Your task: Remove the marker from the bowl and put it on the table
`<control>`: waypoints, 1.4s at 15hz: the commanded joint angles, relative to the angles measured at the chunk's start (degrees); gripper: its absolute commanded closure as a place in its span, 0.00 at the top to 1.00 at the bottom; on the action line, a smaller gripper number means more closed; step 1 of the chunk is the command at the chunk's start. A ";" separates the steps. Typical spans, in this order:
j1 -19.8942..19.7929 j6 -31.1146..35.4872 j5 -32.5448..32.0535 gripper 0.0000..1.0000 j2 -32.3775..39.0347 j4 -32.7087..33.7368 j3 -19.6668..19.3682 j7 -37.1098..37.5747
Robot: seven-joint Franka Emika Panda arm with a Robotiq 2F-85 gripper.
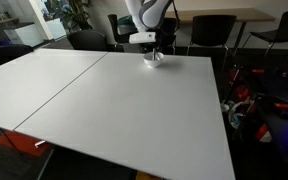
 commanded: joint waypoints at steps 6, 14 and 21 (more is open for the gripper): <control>1.30 -3.90 1.07 0.55 2.77 3.84 -1.04 0.93; 1.50 -4.00 1.09 0.48 3.18 3.53 -1.12 1.11; 1.86 -3.87 0.89 0.01 3.22 3.46 -1.31 1.35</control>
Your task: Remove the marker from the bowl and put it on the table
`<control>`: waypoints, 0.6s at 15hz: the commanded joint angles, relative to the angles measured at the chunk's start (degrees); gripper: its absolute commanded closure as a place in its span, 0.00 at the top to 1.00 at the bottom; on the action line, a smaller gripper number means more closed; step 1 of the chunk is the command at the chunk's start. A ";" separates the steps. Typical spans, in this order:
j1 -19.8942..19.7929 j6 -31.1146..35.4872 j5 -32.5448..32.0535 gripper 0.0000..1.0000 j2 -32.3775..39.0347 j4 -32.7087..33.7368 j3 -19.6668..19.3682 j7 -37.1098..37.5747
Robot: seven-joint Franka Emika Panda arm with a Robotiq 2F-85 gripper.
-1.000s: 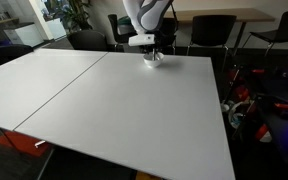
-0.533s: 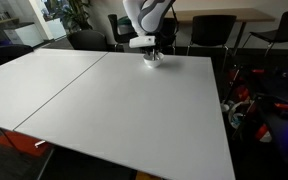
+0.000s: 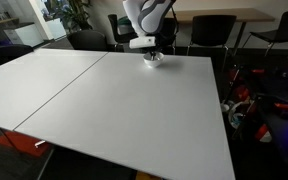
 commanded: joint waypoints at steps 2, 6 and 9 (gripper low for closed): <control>1.62 -1.98 0.66 0.05 -0.17 0.64 -1.37 1.58; 3.54 -0.33 -0.32 0.05 -3.25 -2.58 -2.57 2.99; 5.68 0.32 -1.51 0.05 -6.21 -4.90 -4.03 5.18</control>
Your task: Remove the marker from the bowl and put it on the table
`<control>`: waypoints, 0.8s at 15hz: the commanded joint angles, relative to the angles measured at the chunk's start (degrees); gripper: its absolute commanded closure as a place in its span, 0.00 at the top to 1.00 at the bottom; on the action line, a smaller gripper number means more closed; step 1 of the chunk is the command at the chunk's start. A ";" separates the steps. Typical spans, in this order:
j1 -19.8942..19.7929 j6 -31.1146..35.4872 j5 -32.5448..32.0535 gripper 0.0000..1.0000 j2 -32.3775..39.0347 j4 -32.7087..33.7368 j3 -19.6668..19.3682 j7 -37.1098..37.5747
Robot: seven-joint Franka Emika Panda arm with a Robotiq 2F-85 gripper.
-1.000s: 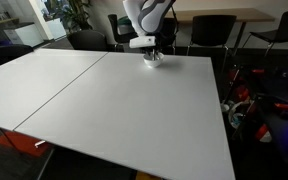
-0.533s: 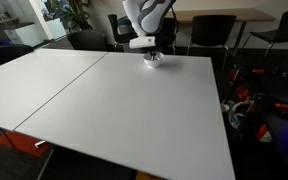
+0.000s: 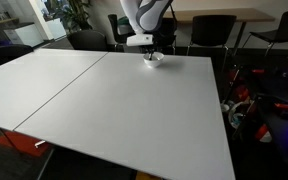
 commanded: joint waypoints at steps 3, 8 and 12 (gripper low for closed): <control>4.55 0.95 -2.80 0.05 -8.35 -7.00 -2.73 4.16; 6.06 1.32 -6.15 0.05 -13.33 -9.77 -2.57 5.65; 5.29 3.28 -7.08 0.05 -16.62 -11.44 0.00 2.78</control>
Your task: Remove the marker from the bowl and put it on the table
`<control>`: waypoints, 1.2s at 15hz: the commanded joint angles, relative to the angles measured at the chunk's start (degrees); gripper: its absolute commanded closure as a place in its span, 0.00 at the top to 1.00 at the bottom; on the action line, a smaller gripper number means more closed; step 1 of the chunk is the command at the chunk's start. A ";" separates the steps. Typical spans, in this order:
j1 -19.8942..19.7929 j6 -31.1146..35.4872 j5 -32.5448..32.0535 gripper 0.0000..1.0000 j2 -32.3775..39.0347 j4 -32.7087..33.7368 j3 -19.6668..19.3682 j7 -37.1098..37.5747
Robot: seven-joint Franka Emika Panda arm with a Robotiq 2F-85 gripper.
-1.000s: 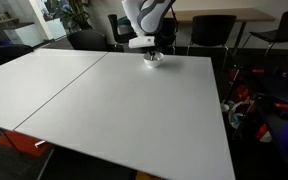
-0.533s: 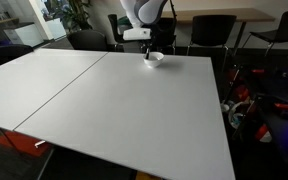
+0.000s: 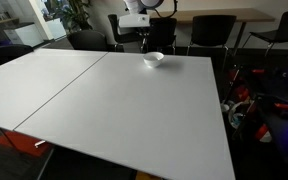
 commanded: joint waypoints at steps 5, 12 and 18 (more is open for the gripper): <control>-1.20 3.89 -0.25 0.05 -5.22 -3.09 5.98 -7.71; -2.19 0.22 2.45 0.05 -3.07 1.81 11.94 -24.48; -2.13 -5.69 4.45 0.05 1.35 8.50 14.27 -42.95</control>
